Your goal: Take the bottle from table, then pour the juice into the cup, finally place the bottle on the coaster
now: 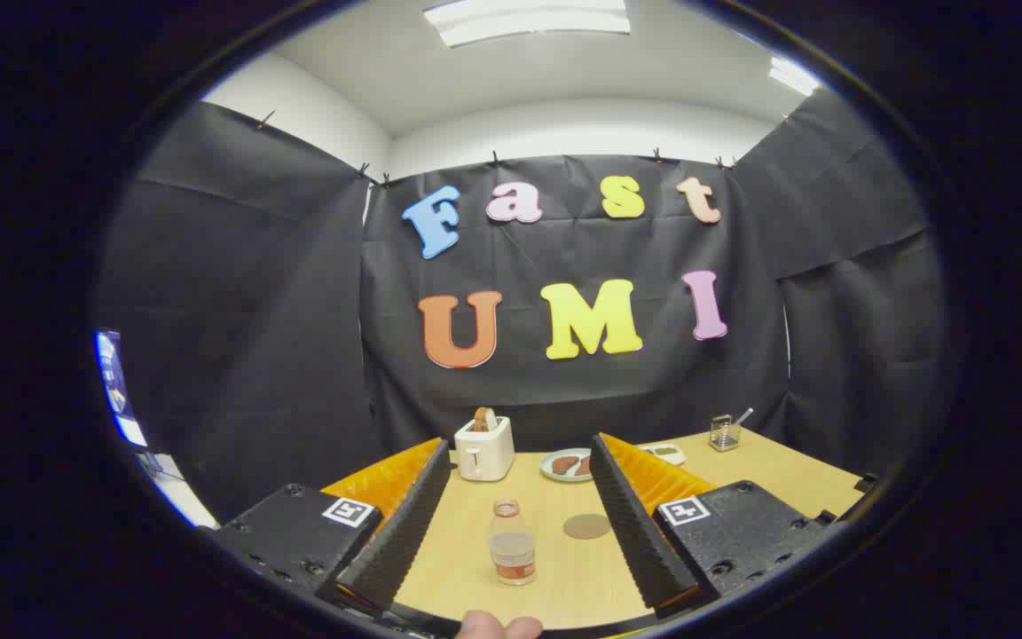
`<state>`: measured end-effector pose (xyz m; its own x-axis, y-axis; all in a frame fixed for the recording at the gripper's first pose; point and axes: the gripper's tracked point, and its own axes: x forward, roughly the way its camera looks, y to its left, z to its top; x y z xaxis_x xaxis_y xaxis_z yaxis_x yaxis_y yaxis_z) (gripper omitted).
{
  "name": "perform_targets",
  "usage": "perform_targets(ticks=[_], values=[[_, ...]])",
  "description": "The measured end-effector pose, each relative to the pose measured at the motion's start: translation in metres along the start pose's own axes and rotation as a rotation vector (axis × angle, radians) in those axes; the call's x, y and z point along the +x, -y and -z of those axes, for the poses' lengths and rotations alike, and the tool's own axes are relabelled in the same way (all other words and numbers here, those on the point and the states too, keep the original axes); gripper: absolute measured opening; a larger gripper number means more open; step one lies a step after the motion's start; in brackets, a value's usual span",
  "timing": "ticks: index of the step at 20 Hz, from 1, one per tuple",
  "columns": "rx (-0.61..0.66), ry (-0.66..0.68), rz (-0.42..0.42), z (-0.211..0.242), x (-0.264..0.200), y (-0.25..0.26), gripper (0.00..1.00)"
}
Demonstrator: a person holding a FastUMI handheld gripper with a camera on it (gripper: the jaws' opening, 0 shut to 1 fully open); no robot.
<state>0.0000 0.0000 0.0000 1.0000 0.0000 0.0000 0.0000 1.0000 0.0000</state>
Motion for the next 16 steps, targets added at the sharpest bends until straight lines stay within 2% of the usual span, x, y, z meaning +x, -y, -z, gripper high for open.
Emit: perform_targets(ticks=[16], values=[[-0.018, -0.004, 0.025, 0.000, 0.005, 0.009, 1.00]])
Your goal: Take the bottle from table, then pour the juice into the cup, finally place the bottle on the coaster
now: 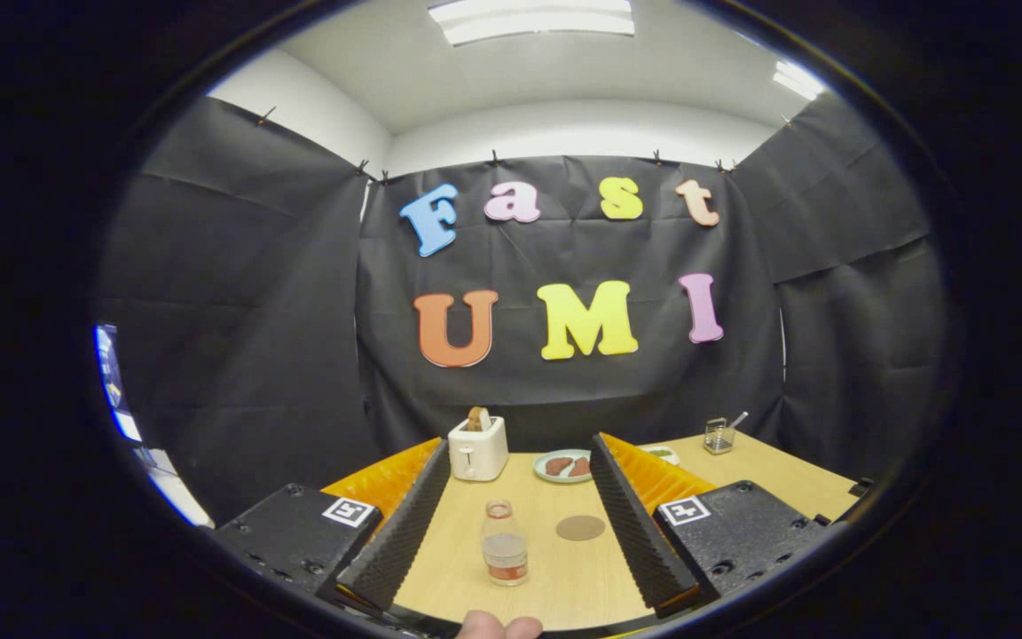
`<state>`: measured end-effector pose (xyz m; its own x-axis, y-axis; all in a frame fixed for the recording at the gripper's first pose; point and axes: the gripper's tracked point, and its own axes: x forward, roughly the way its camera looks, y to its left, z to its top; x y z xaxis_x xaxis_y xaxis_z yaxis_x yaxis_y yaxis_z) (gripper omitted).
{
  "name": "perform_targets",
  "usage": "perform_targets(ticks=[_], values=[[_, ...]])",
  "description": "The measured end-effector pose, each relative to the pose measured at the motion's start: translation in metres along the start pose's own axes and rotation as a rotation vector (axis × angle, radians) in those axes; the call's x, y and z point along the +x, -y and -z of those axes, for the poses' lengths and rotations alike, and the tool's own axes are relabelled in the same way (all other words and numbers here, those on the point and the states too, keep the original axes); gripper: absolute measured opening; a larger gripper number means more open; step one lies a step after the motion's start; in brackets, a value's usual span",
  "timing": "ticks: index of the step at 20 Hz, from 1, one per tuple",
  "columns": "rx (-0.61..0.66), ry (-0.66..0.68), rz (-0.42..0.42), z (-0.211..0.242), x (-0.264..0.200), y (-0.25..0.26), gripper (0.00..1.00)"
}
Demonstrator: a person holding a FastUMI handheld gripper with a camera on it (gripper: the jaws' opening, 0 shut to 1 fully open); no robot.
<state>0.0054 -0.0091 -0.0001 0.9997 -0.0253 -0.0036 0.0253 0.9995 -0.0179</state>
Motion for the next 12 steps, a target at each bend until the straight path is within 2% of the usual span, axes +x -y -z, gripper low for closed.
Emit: perform_targets(ticks=[12], values=[[-0.007, 0.003, -0.009, 0.0004, -0.0027, -0.0077, 1.00]])
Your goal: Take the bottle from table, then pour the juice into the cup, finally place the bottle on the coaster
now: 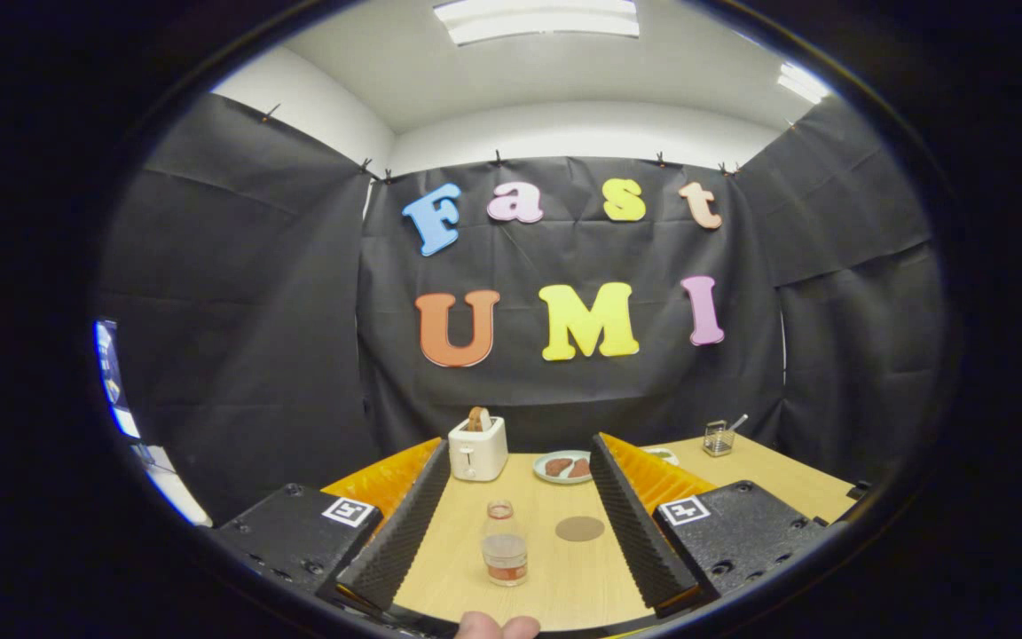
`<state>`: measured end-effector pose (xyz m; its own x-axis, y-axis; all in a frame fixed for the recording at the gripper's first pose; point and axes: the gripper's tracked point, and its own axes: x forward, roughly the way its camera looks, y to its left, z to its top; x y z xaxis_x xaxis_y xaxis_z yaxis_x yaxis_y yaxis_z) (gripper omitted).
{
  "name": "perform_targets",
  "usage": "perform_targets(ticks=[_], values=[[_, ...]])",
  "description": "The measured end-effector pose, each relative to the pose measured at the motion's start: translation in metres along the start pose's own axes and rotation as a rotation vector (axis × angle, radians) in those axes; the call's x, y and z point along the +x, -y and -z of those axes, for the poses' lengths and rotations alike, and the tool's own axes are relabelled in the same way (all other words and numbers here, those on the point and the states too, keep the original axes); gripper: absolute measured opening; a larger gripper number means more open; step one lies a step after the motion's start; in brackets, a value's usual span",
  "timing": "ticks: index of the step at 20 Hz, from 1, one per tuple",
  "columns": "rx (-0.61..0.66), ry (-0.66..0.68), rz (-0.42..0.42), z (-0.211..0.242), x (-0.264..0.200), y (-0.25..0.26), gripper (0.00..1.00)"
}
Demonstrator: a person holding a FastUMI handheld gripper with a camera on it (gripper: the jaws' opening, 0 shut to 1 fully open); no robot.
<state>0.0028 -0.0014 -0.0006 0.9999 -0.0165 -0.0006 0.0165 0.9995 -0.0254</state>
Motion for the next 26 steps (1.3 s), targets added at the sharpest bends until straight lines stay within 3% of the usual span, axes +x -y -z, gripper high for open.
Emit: perform_targets(ticks=[12, 26], values=[[0.016, -0.056, 0.014, 0.032, -0.009, -0.005, 1.00], [-0.150, -0.184, 0.061, 0.178, 0.011, -0.011, 1.00]])
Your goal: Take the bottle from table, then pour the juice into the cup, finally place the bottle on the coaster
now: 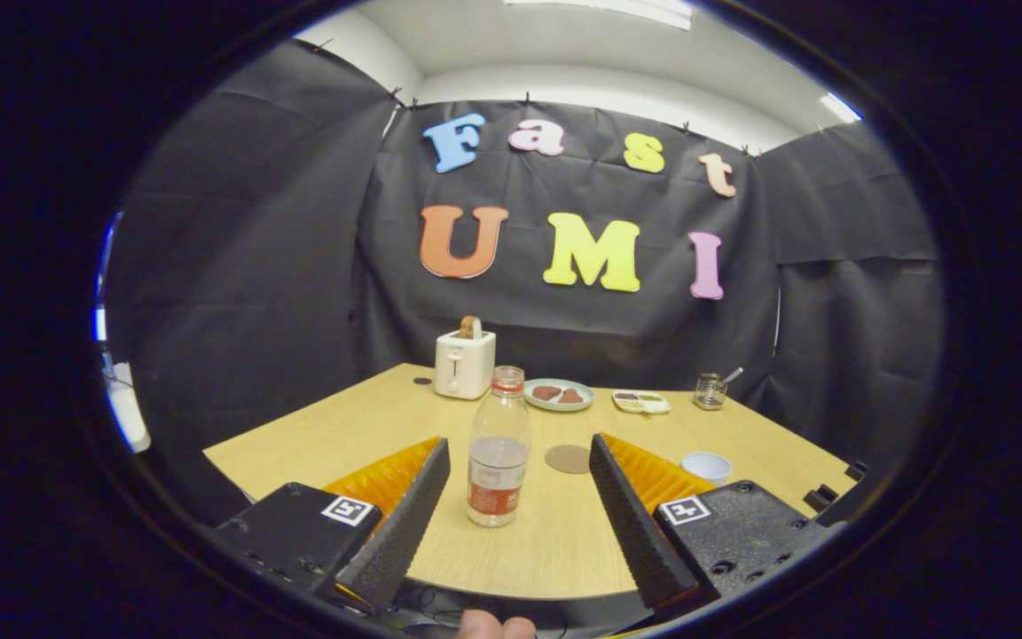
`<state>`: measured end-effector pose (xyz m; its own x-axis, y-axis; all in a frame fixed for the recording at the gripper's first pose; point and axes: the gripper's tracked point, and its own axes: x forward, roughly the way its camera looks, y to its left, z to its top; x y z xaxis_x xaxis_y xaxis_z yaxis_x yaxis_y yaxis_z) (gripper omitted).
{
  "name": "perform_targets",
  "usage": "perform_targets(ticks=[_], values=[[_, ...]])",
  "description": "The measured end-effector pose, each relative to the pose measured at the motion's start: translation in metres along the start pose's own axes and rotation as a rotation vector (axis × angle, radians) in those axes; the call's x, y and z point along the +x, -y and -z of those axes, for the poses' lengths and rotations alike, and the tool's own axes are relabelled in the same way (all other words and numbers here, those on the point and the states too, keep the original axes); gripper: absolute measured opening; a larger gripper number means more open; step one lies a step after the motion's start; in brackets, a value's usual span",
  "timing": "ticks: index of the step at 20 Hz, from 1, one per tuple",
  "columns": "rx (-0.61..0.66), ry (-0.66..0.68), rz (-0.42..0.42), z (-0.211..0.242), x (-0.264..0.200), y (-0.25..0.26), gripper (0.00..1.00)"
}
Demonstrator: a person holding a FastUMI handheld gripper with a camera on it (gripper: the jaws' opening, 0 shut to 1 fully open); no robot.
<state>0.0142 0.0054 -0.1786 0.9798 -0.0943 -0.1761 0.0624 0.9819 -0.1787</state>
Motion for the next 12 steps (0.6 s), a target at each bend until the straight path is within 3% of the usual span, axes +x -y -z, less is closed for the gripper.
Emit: perform_targets(ticks=[12], values=[[-0.038, -0.072, 0.028, 0.068, 0.071, -0.004, 1.00]])
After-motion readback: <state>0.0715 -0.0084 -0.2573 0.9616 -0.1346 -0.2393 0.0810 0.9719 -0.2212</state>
